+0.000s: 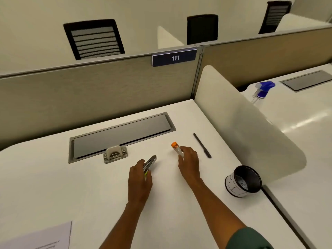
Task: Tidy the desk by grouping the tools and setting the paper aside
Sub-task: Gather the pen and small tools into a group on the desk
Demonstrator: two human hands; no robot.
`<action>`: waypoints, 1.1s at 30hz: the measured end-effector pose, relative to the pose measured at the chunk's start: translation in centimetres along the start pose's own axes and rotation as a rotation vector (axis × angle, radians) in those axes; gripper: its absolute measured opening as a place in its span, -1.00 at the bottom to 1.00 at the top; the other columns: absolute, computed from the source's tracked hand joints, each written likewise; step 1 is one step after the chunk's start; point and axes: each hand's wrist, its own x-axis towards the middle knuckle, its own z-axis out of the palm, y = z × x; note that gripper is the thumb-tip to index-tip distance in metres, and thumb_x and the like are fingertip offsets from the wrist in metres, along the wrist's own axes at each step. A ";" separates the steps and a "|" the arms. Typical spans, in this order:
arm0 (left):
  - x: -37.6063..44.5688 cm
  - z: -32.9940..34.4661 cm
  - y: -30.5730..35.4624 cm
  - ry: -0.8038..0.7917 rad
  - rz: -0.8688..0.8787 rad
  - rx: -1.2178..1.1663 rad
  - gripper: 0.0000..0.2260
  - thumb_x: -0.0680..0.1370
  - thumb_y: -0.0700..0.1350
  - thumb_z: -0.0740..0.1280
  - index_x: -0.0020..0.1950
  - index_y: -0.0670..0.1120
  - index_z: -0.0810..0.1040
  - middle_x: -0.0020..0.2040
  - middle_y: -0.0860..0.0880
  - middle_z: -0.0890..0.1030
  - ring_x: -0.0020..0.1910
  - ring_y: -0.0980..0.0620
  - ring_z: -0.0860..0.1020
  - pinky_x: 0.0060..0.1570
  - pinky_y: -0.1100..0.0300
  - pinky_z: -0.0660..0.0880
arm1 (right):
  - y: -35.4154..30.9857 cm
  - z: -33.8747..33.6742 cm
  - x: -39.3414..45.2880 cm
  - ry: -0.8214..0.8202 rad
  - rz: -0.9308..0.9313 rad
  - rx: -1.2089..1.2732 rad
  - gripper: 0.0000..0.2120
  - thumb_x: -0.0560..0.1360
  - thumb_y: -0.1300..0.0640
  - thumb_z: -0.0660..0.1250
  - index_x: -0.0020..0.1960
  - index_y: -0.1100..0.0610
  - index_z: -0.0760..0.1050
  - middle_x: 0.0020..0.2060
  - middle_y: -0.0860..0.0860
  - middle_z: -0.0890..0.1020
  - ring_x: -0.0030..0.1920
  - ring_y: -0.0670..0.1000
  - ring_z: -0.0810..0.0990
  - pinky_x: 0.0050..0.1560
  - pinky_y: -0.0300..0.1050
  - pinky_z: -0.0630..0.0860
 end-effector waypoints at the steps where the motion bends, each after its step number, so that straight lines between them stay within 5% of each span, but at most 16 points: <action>1: 0.3 0.7 0.7 -0.021 0.023 -0.003 -0.63 0.53 -0.22 0.33 0.33 -0.06 0.40 0.11 -0.08 0.51 0.09 0.01 0.42 -0.01 0.24 0.31 | 0.7 -0.7 0.4 0.025 0.019 -0.001 -0.70 0.50 0.29 0.34 0.22 0.18 0.50 0.05 0.11 0.59 0.05 0.14 0.51 0.04 0.07 0.54; 6: 1.9 4.9 4.1 -0.122 0.130 -0.012 -0.67 0.54 -0.21 0.31 0.28 -0.04 0.40 0.07 -0.05 0.49 0.07 0.03 0.40 -0.08 0.29 0.25 | 4.5 -4.3 2.5 0.139 0.141 -0.073 -0.71 0.49 0.33 0.30 0.19 0.16 0.51 0.01 0.12 0.58 0.00 0.16 0.49 -0.03 0.10 0.53; 23: 6.6 14.3 8.8 -0.236 0.302 0.072 -0.73 0.52 -0.26 0.32 0.21 -0.12 0.44 0.06 -0.06 0.52 0.08 -0.09 0.41 -0.05 0.18 0.34 | 10.0 -4.9 6.0 0.157 0.376 -0.219 -0.74 0.55 0.32 0.18 0.18 0.12 0.48 0.02 0.09 0.55 0.04 0.18 0.48 -0.04 0.04 0.43; 28: 6.9 15.1 8.2 -0.280 0.284 0.093 -0.61 0.51 -0.18 0.39 0.31 -0.12 0.41 0.19 -0.07 0.51 0.19 -0.09 0.42 0.06 0.22 0.35 | 10.3 -4.3 6.6 0.169 0.371 -0.220 -0.80 0.53 0.27 0.24 0.13 0.11 0.49 -0.01 0.09 0.57 0.02 0.19 0.51 -0.07 0.07 0.45; 33: 7.4 14.5 7.7 -0.373 0.285 0.109 -0.38 0.46 -0.08 0.46 0.45 -0.14 0.30 0.37 -0.09 0.41 0.35 -0.08 0.35 0.29 0.24 0.24 | 9.9 -4.4 6.2 0.167 0.367 -0.223 -0.65 0.53 0.13 0.31 0.31 0.08 0.40 0.17 0.08 0.52 0.15 0.17 0.47 0.06 0.09 0.45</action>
